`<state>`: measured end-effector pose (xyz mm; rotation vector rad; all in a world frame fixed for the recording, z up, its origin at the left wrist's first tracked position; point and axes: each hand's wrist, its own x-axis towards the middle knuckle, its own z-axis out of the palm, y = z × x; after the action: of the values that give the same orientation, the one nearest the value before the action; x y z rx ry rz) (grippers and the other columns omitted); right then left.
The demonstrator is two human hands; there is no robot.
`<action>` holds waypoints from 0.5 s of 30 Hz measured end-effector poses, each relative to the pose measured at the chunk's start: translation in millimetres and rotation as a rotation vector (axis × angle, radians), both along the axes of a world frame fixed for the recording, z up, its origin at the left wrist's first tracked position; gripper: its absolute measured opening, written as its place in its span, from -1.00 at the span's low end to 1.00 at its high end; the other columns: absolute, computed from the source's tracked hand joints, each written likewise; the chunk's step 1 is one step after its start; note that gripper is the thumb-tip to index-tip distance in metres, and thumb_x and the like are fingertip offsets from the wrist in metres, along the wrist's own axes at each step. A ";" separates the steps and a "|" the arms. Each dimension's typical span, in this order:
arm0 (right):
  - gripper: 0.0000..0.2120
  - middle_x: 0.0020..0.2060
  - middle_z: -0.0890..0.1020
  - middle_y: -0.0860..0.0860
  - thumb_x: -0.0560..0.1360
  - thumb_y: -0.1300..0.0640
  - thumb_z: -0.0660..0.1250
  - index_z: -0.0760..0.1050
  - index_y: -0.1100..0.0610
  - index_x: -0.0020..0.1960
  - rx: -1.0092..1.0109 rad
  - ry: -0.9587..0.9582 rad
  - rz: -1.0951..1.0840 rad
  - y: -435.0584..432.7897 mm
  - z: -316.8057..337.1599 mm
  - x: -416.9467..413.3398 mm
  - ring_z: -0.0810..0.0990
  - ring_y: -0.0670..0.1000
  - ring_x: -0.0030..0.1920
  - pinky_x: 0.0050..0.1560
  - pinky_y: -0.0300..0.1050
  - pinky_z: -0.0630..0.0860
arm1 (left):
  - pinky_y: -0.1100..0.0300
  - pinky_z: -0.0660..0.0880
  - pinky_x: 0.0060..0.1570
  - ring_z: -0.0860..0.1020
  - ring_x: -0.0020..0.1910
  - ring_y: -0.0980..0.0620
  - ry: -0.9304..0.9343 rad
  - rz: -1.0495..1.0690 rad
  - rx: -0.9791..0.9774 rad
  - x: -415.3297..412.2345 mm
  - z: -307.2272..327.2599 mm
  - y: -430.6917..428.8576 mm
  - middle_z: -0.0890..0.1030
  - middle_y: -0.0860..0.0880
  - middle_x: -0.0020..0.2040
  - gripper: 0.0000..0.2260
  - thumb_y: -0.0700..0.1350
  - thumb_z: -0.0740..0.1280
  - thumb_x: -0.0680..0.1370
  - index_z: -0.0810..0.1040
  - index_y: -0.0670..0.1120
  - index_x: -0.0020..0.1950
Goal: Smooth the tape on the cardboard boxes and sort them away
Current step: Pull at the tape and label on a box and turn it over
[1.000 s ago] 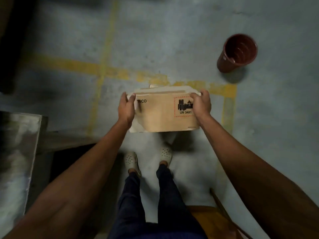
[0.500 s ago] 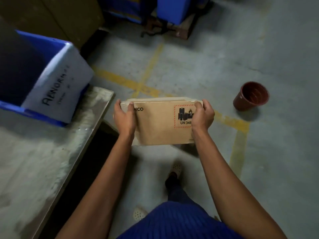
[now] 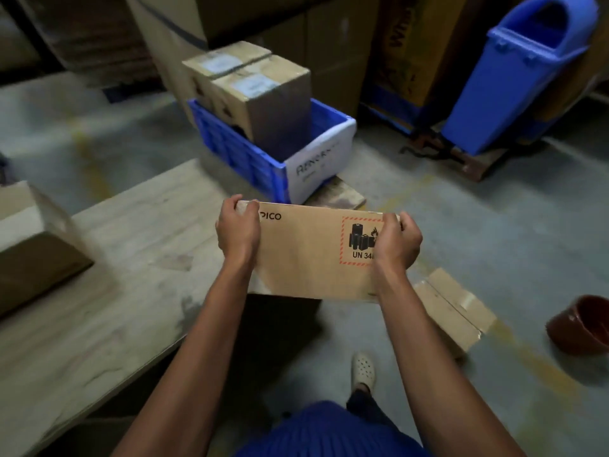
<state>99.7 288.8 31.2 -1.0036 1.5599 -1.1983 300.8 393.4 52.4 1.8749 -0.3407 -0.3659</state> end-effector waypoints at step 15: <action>-0.81 0.03 0.65 -0.01 0.52 0.06 0.36 0.62 0.03 0.10 0.056 -0.142 0.627 50.8 -13.5 180.7 0.62 -0.04 -0.04 -0.18 -0.29 0.54 | 0.09 0.59 -0.03 0.64 -0.13 0.05 0.028 0.629 -0.101 116.4 -34.5 160.6 0.70 0.01 -0.15 -0.89 -0.09 0.49 0.50 0.64 0.05 -0.21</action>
<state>280.3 339.6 17.7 -1.2204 1.0422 -0.7594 417.3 554.0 17.9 1.7699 0.2501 0.0535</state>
